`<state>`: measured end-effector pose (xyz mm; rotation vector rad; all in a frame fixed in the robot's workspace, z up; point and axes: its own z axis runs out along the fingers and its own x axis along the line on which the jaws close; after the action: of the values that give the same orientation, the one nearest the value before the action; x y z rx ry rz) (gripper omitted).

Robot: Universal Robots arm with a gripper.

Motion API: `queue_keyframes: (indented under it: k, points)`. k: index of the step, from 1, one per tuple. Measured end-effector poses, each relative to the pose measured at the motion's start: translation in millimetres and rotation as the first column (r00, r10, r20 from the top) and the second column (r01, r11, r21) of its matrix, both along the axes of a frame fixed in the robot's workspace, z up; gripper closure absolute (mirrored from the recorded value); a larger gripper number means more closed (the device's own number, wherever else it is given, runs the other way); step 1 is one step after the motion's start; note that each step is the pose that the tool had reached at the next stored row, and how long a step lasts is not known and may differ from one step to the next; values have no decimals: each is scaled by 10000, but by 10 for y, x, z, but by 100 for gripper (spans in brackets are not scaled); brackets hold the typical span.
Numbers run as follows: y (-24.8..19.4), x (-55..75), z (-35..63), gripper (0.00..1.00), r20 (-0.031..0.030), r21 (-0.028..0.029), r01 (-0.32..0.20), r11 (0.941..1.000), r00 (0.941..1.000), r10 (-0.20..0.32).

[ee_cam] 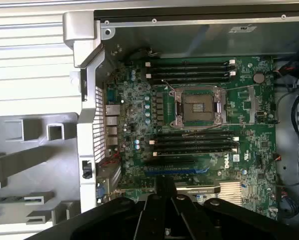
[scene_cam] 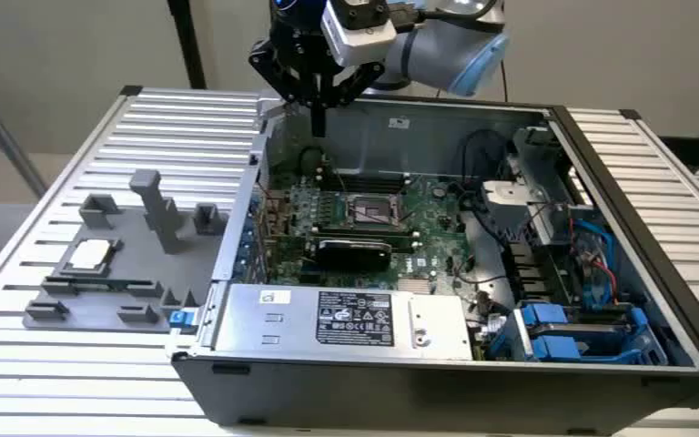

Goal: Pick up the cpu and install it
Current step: 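Reach for the cpu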

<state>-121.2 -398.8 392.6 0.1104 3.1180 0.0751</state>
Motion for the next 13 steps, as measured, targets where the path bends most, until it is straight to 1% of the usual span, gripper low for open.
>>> queue_keyframes:
  k: [13]
  points:
    - [0,0,0,89,0,0,0,10000,10000,0]
